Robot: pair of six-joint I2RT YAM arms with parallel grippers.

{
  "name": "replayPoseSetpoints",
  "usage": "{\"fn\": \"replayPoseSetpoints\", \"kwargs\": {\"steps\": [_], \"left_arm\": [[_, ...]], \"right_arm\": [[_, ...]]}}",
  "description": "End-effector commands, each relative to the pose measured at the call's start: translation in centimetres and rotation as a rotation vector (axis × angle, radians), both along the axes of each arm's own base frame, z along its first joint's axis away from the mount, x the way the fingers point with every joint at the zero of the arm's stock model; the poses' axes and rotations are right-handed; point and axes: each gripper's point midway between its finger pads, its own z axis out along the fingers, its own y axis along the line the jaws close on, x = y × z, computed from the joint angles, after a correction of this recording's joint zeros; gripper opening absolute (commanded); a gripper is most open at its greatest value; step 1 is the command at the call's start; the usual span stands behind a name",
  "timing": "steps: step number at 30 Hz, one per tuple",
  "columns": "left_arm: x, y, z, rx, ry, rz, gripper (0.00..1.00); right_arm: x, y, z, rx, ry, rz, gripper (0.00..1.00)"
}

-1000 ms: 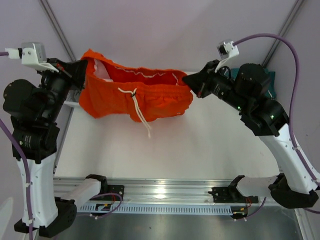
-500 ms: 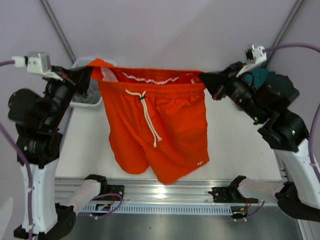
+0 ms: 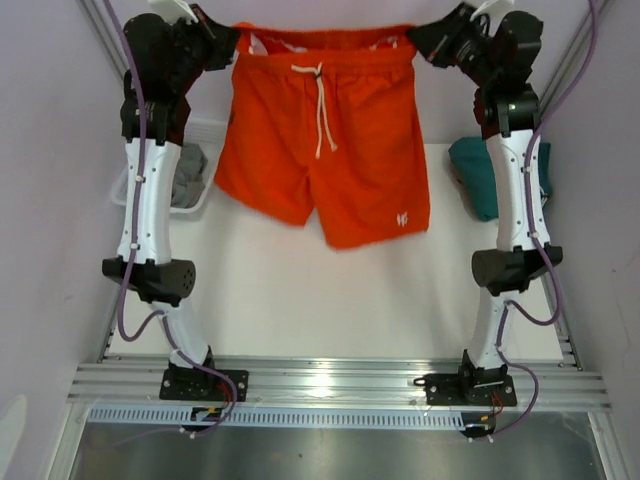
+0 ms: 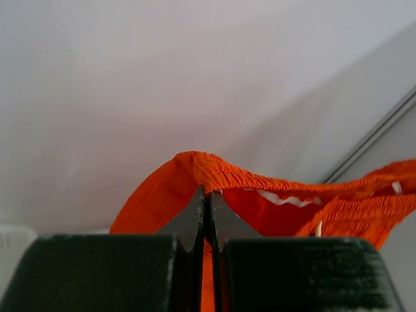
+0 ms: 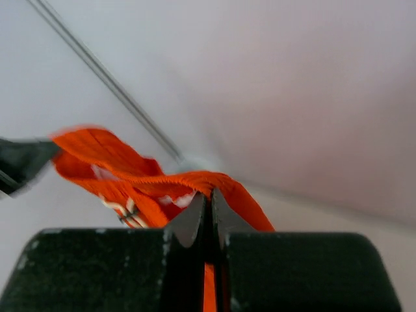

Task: Fold and stack the shorts
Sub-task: Flatten the shorts out

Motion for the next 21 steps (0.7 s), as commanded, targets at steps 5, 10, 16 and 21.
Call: {"fn": "replayPoseSetpoints", "kwargs": {"steps": [5, 10, 16, 21], "left_arm": [[-6.7, 1.8, 10.8, -0.107, -0.338, -0.056, 0.0], [-8.5, -0.1, -4.0, -0.203, -0.29, -0.177, 0.0], [-16.6, -1.9, -19.3, -0.232, -0.214, -0.193, 0.01], [-20.6, -0.4, -35.1, -0.248, 0.121, -0.077, 0.02]], "right_arm": [[-2.2, -3.7, 10.0, 0.209, -0.309, 0.148, 0.0], [-9.0, -3.1, 3.2, 0.257, -0.346, 0.242, 0.0], [-15.5, -3.3, -16.5, 0.231, -0.071, 0.122, 0.0], [-21.3, -4.4, -29.4, 0.159, 0.178, -0.035, 0.0]]}}
